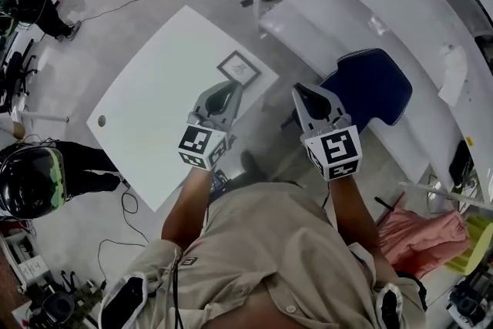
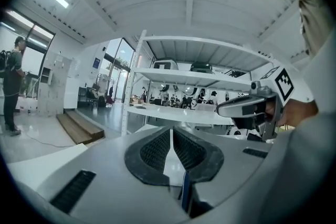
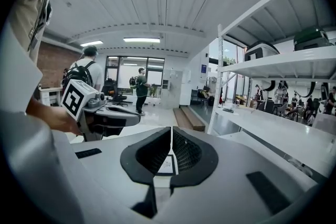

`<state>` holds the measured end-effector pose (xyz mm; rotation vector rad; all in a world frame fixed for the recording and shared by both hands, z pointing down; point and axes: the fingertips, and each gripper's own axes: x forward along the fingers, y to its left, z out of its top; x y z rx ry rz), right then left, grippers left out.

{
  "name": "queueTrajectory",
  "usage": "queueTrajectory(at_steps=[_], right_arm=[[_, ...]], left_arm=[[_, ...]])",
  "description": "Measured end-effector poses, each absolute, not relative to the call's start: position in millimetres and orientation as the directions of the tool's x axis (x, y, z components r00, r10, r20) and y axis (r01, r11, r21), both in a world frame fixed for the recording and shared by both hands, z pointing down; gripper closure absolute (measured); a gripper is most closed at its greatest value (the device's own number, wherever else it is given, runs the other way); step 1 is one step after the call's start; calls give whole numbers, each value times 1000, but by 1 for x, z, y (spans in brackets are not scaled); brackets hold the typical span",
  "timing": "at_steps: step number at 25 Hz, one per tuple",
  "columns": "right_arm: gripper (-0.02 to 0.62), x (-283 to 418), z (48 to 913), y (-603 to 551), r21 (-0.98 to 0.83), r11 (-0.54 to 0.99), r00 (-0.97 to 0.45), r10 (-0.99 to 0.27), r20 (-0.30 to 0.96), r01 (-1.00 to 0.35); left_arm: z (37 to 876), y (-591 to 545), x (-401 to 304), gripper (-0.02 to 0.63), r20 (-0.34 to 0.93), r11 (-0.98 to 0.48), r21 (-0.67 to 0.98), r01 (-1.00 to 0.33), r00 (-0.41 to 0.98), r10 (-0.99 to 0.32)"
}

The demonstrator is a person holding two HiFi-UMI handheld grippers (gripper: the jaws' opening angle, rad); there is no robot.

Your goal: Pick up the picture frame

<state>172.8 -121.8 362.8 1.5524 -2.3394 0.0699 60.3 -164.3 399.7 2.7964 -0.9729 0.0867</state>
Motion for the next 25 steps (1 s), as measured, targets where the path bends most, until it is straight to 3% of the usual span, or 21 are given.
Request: queueTrajectory(at_steps=[12,25], right_arm=[[568,125,394,-191,129,467,-399,-845,356,-875],[566,117,484,-280,41,577,-489,-725,486,-815]], left_arm=[[431,-220,17,578,145,-703,217,-677,735,-662],[526,-290,13,577,295,-542,348,-765,638,-711]])
